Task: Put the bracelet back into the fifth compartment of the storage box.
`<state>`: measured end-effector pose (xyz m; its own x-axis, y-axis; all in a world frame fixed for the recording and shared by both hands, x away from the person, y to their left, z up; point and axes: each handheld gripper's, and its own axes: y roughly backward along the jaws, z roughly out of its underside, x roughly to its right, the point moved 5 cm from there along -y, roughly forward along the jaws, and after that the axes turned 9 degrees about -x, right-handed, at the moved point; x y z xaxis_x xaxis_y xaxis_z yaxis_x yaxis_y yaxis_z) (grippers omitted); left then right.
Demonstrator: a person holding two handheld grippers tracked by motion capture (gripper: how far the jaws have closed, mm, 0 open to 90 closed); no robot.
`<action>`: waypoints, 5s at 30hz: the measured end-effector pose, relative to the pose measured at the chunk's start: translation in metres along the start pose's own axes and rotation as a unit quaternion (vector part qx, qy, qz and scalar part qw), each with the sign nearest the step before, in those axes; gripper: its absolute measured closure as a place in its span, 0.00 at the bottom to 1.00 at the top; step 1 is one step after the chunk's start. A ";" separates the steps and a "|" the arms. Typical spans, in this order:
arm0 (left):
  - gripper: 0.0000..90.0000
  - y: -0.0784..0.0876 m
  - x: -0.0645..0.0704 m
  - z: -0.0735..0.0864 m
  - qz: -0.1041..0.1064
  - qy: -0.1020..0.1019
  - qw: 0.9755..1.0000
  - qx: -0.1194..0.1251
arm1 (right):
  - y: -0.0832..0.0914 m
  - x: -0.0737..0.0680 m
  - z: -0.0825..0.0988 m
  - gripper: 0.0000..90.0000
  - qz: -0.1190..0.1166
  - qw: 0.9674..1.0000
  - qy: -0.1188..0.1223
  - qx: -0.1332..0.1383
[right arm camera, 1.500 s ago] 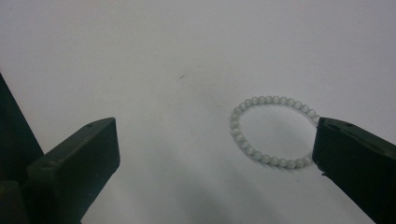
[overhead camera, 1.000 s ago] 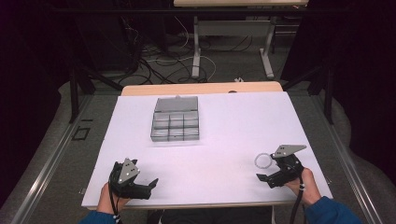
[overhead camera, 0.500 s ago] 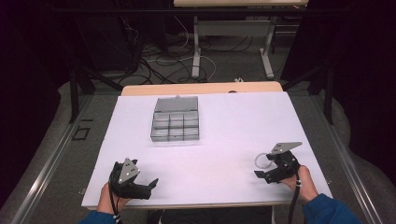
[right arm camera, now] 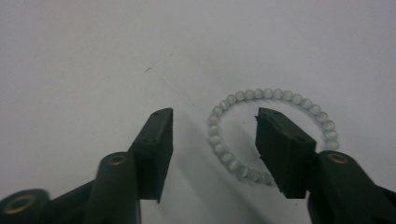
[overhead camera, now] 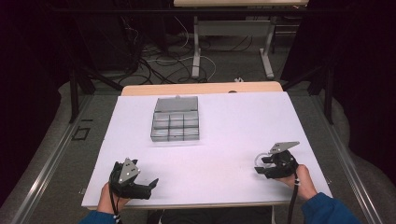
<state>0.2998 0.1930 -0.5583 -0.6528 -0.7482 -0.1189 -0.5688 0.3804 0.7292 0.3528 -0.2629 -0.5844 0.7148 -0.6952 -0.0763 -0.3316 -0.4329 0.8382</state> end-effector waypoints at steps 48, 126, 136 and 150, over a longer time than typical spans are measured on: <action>0.00 0.001 0.000 0.000 0.000 -0.004 1.000 -0.001 | 0.003 -0.003 0.001 0.95 0.015 1.000 -0.007 0.016; 0.00 0.000 0.001 0.000 -0.002 -0.003 1.000 -0.003 | 0.055 -0.012 -0.037 0.95 0.021 0.992 -0.019 0.120; 0.00 0.001 0.000 -0.001 -0.004 -0.004 1.000 -0.001 | 0.053 -0.020 -0.057 0.95 0.015 0.992 -0.001 0.124; 0.00 0.000 0.001 -0.001 -0.002 -0.005 1.000 0.000 | 0.045 -0.026 -0.075 0.95 0.008 0.992 0.015 0.124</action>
<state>0.2995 0.1924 -0.5578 -0.6557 -0.7440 -0.1287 -0.5709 0.3769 0.7294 0.3654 -0.2215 -0.5045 0.7247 -0.6876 -0.0443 -0.4818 -0.5517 0.6808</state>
